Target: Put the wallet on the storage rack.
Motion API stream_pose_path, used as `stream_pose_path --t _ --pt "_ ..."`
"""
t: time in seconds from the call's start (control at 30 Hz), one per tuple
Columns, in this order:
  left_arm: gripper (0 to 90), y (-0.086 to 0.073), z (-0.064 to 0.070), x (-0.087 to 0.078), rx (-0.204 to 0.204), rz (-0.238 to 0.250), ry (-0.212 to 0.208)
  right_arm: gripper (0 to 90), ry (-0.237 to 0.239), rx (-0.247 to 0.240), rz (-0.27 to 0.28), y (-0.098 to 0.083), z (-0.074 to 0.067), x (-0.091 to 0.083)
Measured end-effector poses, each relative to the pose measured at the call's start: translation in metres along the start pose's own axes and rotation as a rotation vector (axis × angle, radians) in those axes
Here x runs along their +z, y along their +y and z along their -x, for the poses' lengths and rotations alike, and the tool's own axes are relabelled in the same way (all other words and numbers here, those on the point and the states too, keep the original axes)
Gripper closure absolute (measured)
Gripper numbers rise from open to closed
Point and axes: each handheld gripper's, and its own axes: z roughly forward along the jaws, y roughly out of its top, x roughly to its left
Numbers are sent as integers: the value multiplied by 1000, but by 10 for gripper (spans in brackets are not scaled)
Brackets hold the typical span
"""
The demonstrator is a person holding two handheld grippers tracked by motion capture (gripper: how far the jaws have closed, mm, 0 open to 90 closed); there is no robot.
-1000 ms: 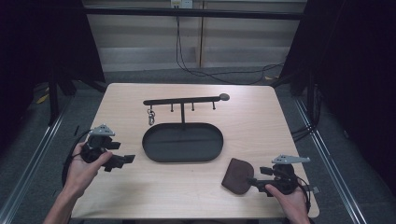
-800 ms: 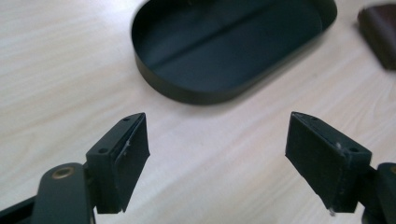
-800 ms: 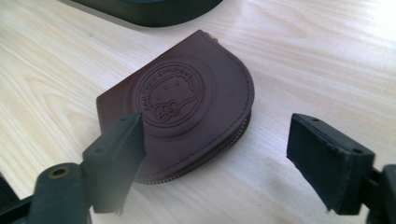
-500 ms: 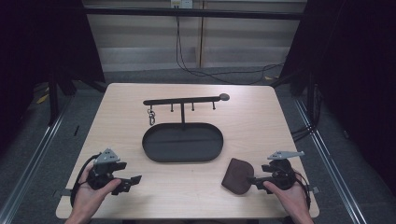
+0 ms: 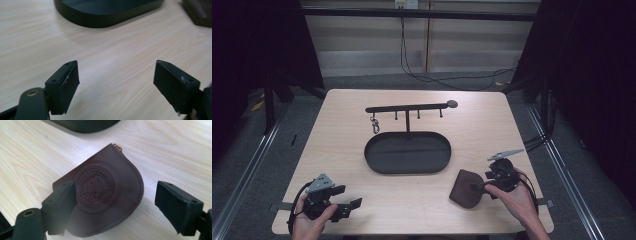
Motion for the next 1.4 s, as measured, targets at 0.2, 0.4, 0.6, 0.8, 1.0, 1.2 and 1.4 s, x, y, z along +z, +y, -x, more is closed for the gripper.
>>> stream_pose_path --t 0.2,0.4,0.6,0.8,1.0,1.2,1.4 --pt "204 -2 -5 -1 -10 1 1 167 -4 -12 -113 19 -4 10" --pt "203 -5 -4 -3 0 -2 -2 205 -10 -19 -194 27 -4 17" --pt "200 -4 -3 -2 34 -24 -24 178 -15 -29 -225 35 -4 23" --pt "200 -3 -6 -2 26 -27 -32 121 4 -22 -300 35 0 39" --pt "200 -3 -6 -1 29 -40 -38 84 33 10 -325 35 5 45" --pt "200 -3 -5 1 22 -54 -34 129 68 10 -336 37 6 47" --pt "200 -2 -3 0 39 -50 -42 199 123 44 -357 38 10 47"
